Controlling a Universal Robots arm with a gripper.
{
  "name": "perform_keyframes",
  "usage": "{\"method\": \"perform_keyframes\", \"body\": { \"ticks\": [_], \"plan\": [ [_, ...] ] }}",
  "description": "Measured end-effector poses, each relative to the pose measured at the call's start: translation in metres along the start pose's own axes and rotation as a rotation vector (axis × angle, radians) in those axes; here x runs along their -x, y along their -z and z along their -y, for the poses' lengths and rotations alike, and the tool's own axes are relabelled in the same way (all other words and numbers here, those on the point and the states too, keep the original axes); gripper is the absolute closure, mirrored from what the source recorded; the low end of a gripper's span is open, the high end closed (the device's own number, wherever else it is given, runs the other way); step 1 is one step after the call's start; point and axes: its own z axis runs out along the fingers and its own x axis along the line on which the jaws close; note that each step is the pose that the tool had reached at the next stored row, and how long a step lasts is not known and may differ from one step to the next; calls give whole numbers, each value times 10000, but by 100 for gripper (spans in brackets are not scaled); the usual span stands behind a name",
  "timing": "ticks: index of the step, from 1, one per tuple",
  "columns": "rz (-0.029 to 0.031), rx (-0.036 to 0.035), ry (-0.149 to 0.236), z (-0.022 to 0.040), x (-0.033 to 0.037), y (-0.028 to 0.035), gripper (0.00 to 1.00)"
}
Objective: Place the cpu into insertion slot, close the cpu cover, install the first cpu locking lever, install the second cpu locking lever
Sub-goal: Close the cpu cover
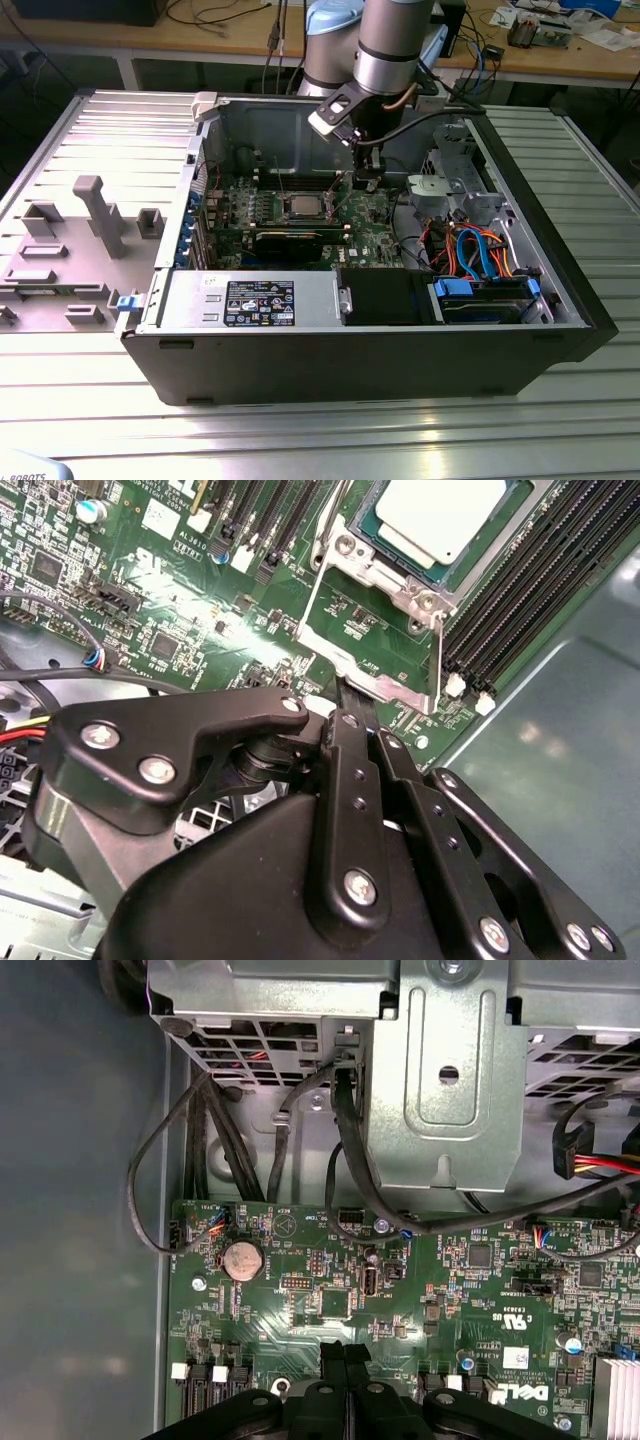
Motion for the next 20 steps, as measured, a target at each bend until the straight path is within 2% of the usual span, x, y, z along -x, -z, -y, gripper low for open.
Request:
{"method": "perform_keyframes", "body": {
  "ticks": [20],
  "plan": [
    [0,0,-1,64,-3,-1,89]
  ]
}}
